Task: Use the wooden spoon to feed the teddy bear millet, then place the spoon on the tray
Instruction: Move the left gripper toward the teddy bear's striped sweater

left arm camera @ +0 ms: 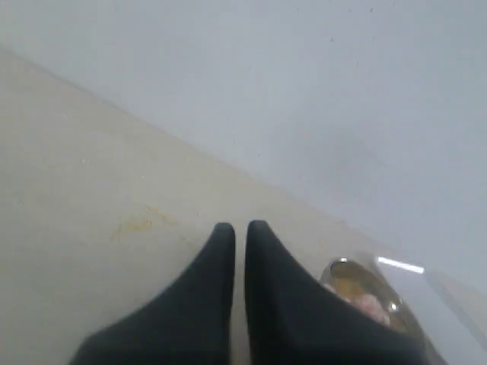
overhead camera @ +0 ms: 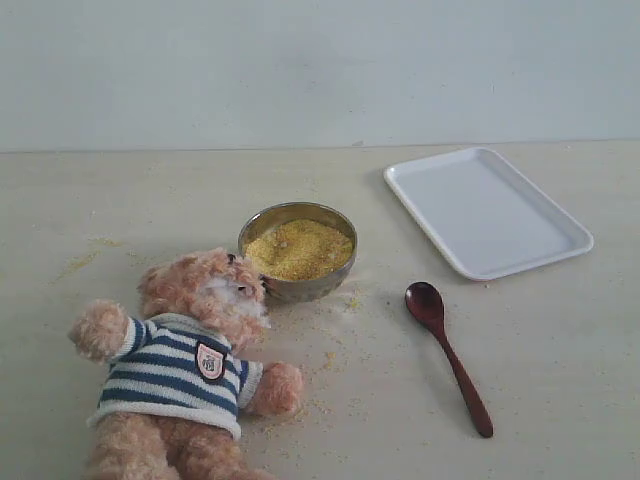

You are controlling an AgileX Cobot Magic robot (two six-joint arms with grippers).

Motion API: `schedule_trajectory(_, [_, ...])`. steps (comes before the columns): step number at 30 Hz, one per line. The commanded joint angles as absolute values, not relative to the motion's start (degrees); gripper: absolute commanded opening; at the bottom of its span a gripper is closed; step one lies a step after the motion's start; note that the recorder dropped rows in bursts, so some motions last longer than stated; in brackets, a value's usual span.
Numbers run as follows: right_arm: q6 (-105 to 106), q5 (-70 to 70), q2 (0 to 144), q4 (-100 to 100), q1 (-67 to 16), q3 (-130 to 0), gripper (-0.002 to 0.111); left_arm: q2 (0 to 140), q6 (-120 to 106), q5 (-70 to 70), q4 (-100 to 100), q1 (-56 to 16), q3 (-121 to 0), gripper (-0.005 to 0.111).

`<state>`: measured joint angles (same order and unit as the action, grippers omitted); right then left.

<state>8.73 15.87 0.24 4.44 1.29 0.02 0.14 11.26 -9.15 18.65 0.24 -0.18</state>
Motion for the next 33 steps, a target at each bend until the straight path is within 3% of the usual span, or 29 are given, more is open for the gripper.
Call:
schedule_trajectory(1, [8.89, 15.27, 0.0, 4.36, 1.67, 0.0, 0.0, 0.0, 10.8, 5.67, 20.88, 0.0, 0.0, 0.005])
schedule_trajectory(4, [8.89, 15.27, 0.0, 4.36, 1.67, 0.0, 0.0, 0.0, 11.12, 20.19, 21.2, 0.0, -0.64, 0.005])
schedule_trajectory(8, [8.89, 15.27, 0.0, 4.36, 1.67, 0.0, 0.0, 8.76, 9.56, 21.18, 16.44, 0.0, -7.72, 0.005])
schedule_trajectory(13, [8.89, 15.27, 0.0, 4.36, 1.67, 0.0, 0.0, 21.9, 10.45, 19.74, -11.45, 0.0, -22.18, 0.005])
schedule_trajectory(16, [8.89, 15.27, 0.0, 4.36, 1.67, 0.0, 0.0, 28.2, 23.84, 9.31, -22.38, -0.07, -30.04, 0.005])
schedule_trajectory(19, [8.89, 15.27, 0.0, 4.36, 1.67, 0.0, 0.0, 34.9, 35.17, -14.39, -23.06, -0.07, -34.97, 0.005])
schedule_trajectory(22, [8.89, 15.27, 0.0, 4.36, 1.67, 0.0, 0.0, 42.22, 22.44, -28.93, -11.13, -0.07, -35.5, 0.005])
schedule_trajectory(28, [8.89, 15.27, 0.0, 4.36, 1.67, 0.0, 0.0, 56.36, -33.92, -50.09, 37.67, -0.07, -35.5, 0.005])
schedule_trajectory(33, [8.89, 15.27, 0.0, 4.36, 1.67, 0.0, 0.0, 64.67, -41.73, -54.67, 51.0, -0.07, -35.5, 0.005])
